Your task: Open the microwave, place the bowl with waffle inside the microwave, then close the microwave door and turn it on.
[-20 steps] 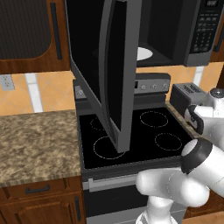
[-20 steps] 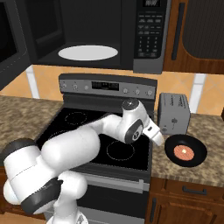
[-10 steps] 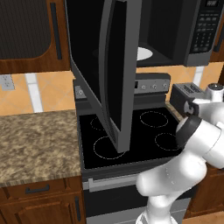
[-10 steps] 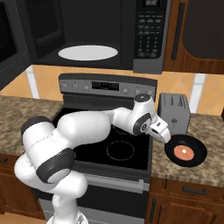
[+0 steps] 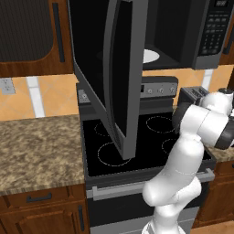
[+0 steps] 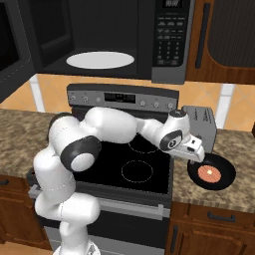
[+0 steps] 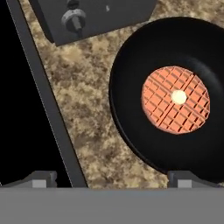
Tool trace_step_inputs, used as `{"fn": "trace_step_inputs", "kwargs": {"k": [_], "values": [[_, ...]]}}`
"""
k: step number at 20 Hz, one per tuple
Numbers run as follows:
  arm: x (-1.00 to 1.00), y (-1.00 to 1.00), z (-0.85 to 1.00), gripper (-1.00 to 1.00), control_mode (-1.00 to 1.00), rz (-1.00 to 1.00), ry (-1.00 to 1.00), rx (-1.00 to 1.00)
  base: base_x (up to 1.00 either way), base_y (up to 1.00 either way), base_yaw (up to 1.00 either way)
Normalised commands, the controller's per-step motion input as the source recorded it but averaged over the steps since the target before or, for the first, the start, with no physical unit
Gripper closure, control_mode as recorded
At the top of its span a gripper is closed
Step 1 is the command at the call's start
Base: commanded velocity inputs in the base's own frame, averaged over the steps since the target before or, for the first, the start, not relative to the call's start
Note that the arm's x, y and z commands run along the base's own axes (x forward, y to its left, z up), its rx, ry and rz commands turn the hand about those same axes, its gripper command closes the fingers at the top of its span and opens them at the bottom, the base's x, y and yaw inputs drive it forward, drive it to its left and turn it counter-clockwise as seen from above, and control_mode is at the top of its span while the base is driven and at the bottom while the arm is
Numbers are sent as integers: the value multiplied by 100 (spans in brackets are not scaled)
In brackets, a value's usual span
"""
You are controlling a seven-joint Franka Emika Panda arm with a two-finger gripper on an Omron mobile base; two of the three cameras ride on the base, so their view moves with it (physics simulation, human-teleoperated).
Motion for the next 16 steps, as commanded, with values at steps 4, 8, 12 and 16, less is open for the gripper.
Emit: {"fn": "trace_step_inputs", "kwargs": {"k": [4, 8, 12, 16], "values": [[32, -34, -42, -100, -100, 18, 16, 2, 0, 0, 0], [30, -17, -43, -100, -100, 11, 12, 1, 0, 0, 0], [30, -14, -37, -100, -100, 8, 8, 2, 0, 0, 0], [26, -10, -35, -100, -100, 7, 7, 1, 0, 0, 0]]}}
